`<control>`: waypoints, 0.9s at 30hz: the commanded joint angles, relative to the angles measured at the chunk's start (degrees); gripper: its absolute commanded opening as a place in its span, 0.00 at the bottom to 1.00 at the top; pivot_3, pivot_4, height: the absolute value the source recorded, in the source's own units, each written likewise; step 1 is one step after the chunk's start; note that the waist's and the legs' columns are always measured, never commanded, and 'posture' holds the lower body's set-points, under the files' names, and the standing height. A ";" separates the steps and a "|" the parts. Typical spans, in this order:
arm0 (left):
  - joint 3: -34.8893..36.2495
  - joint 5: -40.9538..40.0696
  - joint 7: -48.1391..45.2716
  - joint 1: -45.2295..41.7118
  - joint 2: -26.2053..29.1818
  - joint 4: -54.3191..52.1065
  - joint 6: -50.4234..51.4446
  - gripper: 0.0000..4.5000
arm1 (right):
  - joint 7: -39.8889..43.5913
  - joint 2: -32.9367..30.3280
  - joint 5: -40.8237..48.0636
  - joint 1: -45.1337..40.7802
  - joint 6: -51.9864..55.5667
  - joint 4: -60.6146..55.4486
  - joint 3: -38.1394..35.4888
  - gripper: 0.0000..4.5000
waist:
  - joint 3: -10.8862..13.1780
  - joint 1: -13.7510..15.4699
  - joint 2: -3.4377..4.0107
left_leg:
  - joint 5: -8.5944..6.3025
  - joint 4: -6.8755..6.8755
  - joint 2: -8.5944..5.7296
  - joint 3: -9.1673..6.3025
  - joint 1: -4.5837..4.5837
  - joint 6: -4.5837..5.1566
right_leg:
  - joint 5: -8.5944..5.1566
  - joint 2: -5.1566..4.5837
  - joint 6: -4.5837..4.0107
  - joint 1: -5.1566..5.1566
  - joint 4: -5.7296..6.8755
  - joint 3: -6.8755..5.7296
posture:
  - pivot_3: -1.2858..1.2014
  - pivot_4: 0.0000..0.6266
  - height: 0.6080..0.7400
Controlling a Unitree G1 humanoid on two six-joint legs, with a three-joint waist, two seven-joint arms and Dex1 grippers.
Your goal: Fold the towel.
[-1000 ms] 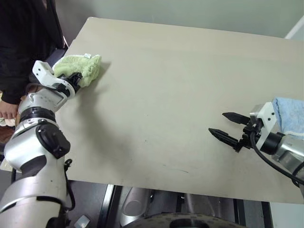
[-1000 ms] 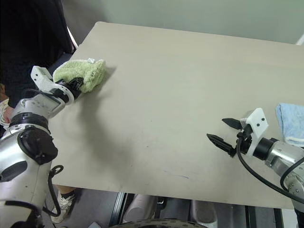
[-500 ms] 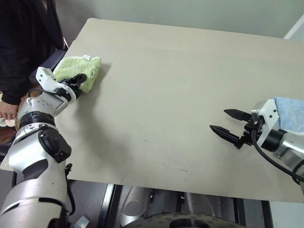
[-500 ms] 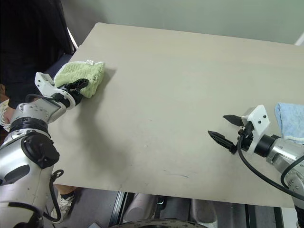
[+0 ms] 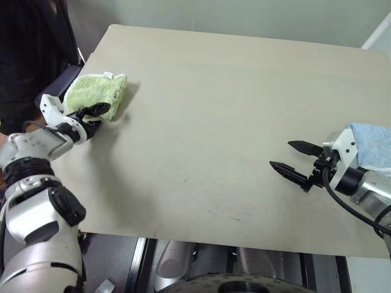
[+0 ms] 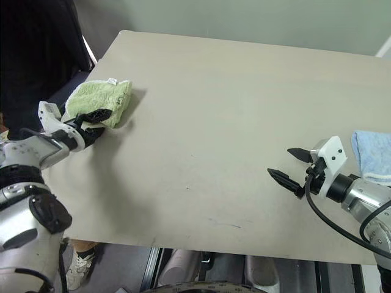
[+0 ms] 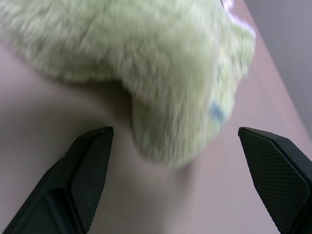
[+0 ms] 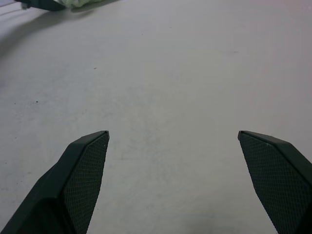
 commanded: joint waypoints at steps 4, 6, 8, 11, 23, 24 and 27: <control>-0.88 -9.34 -13.12 14.21 -2.33 -31.89 0.30 0.99 | 1.40 0.09 -0.33 -1.44 -1.86 0.45 0.08 1.00 | -0.02 -0.11 -0.04 | -0.02 0.00 0.03 -0.04 0.02 -0.05 | -0.02 -0.02 -0.08 0.01 0.01 0.04 | 0.52 0.24 0.95; -0.11 -11.29 -16.60 16.04 -4.74 -38.24 -5.05 0.99 | 1.57 0.12 -0.46 -1.94 -2.03 0.95 0.51 1.00 | -0.03 0.52 -0.05 | -0.08 0.04 0.05 -0.11 0.03 -0.16 | -0.03 -0.06 -0.14 0.04 0.01 0.09 | 0.52 0.24 0.95; -2.42 -10.89 -18.60 17.18 -5.00 -41.43 -6.86 0.99 | 1.68 0.24 -0.60 -2.54 -2.11 1.35 1.06 1.00 | -0.04 0.75 -0.07 | -0.26 0.09 0.05 -0.30 0.15 -0.53 | -0.03 -0.01 -0.15 -0.02 -0.02 0.06 | 0.52 0.24 0.95; -5.90 -8.97 -20.36 17.70 -6.45 -44.00 -11.87 0.99 | 1.82 0.42 -0.77 -3.29 -2.16 1.77 1.56 1.00 | -0.05 0.69 -0.05 | -0.47 0.08 0.06 -0.28 0.37 -0.82 | -0.03 -0.06 -0.20 0.42 0.06 0.08 | 0.52 0.24 0.95; -24.82 3.39 -45.19 16.19 -15.89 -37.56 -50.97 0.99 | 2.03 -0.23 1.36 -1.57 -1.87 0.62 -5.81 1.00 | -0.05 0.12 -0.06 | -0.55 0.09 0.09 -0.27 0.37 -0.65 | -0.11 -0.12 -0.27 0.35 0.36 0.14 | 0.52 0.24 0.95; -25.57 2.95 -46.87 15.95 -16.21 -36.93 -51.27 0.99 | 1.74 -0.17 1.67 -1.32 -1.66 0.31 -6.59 1.00 | -0.05 0.07 -0.07 | -0.57 0.09 0.09 -0.28 0.34 -0.63 | -0.13 -0.12 -0.25 0.35 0.36 0.14 | 0.52 0.24 0.95; -27.55 2.21 -49.69 15.99 -17.05 -36.18 -51.76 0.99 | 1.83 -0.24 2.65 0.69 -1.09 -1.04 -9.32 1.00 | -0.05 -0.14 -0.07 | -0.61 0.05 0.11 -0.28 0.29 -0.59 | -0.15 -0.13 -0.26 0.27 0.36 0.13 | 0.52 0.24 0.95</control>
